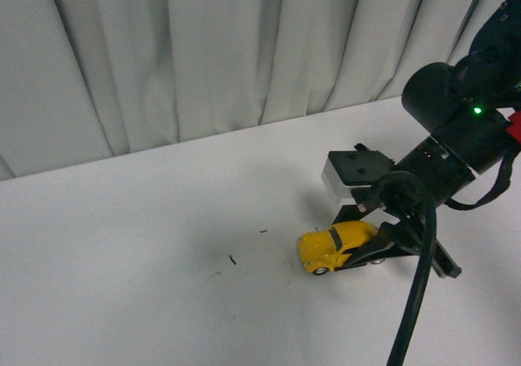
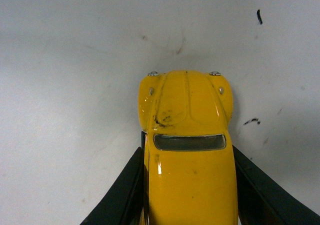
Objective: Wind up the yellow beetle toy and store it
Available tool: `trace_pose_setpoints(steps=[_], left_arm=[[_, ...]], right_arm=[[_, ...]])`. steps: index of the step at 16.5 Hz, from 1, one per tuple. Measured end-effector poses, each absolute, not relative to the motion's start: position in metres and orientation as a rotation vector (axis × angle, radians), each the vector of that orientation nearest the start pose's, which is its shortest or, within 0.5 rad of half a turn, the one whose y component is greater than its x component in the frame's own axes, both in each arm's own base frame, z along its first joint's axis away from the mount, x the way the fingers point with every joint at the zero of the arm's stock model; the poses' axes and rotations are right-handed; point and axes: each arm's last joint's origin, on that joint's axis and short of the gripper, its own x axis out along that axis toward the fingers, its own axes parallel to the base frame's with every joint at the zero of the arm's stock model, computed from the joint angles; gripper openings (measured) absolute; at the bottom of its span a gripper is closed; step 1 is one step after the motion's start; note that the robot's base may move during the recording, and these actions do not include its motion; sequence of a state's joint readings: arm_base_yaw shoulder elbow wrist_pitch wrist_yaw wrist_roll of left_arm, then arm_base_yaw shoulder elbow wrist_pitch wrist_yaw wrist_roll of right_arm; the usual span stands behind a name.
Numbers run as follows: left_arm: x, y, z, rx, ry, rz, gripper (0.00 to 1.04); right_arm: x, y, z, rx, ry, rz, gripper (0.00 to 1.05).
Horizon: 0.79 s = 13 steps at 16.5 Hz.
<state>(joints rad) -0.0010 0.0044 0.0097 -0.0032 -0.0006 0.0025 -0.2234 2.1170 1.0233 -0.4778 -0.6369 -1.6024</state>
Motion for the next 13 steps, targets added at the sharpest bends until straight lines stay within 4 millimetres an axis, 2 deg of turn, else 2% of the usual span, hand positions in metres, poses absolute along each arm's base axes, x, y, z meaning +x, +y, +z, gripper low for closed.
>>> trace_pose_setpoints(steps=[8, 13], left_arm=[[0.097, 0.000, 0.166, 0.002, -0.002, -0.001, 0.98], [0.097, 0.000, 0.166, 0.002, -0.002, -0.001, 0.98]], right_arm=[[0.272, -0.094, 0.047, -0.605, 0.809, 1.168, 0.42], [0.243, -0.105, 0.049, -0.578, 0.850, 1.105, 0.42]])
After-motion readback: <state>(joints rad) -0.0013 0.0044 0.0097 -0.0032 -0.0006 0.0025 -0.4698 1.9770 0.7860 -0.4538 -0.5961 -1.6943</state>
